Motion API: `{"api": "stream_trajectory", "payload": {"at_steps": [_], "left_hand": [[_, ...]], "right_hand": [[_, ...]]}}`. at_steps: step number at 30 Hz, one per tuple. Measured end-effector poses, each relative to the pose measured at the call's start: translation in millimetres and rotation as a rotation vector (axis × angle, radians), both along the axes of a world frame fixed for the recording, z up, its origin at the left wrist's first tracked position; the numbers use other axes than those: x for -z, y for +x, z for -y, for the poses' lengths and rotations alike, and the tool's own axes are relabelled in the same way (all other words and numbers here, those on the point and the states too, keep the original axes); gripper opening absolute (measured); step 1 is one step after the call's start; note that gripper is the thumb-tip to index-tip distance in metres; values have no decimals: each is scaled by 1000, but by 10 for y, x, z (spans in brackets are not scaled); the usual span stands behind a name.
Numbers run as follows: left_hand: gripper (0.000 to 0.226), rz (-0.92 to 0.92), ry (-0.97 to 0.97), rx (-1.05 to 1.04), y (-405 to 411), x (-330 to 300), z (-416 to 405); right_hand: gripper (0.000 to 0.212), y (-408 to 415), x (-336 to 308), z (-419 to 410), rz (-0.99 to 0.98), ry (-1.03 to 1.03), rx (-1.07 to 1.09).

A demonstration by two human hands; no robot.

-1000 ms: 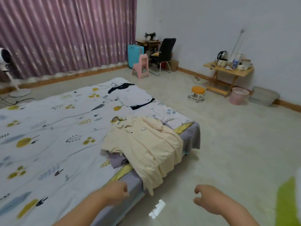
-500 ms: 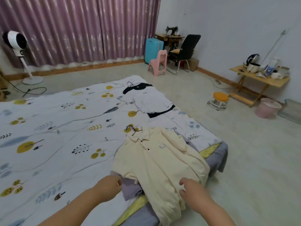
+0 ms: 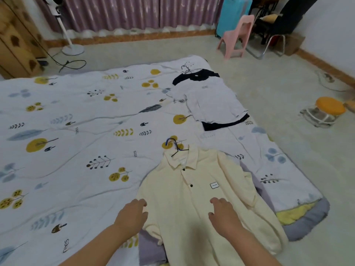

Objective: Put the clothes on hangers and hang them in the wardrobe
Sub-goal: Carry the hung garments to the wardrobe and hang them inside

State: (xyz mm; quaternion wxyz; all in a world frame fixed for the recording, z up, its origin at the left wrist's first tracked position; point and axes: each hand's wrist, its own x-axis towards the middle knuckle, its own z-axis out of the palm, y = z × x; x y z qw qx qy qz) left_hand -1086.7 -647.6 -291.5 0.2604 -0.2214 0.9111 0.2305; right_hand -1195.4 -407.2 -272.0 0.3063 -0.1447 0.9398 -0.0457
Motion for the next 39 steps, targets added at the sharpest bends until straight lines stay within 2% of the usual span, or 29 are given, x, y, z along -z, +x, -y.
{"api": "stream_trajectory", "payload": {"at_steps": [6, 11, 17, 21, 27, 29, 33, 36, 39], "left_hand": [[46, 68, -82, -102, -795, 612, -192], [58, 78, -172, -145, -1151, 1097, -127], [83, 137, -256, -173, -1330, 1583, 156], [93, 202, -202, -148, -1309, 1802, 184], [98, 240, -241, -181, -1475, 1764, 174], [93, 236, -196, -214, -1501, 1701, 216], [67, 180, -101, -280, -1537, 1504, 242], [45, 110, -97, -303, -1551, 1311, 168], [35, -3, -133, -333, -1597, 1025, 52]], "right_hand": [[50, -1170, 711, 225, -41, 65, -116], [61, -2023, 1299, 557, -111, 50, -183], [82, -2855, 1911, 816, -104, 45, -197], [71, -3001, 2077, 812, -75, 52, -210], [58, -2999, 1926, 825, -86, 150, -264], [48, -2956, 1848, 760, -108, 139, -274], [40, -2758, 1555, 524, -104, 36, -235], [34, -2536, 1199, 364, -128, -7, -224], [30, -2260, 812, 252, -157, -35, -202]]}}
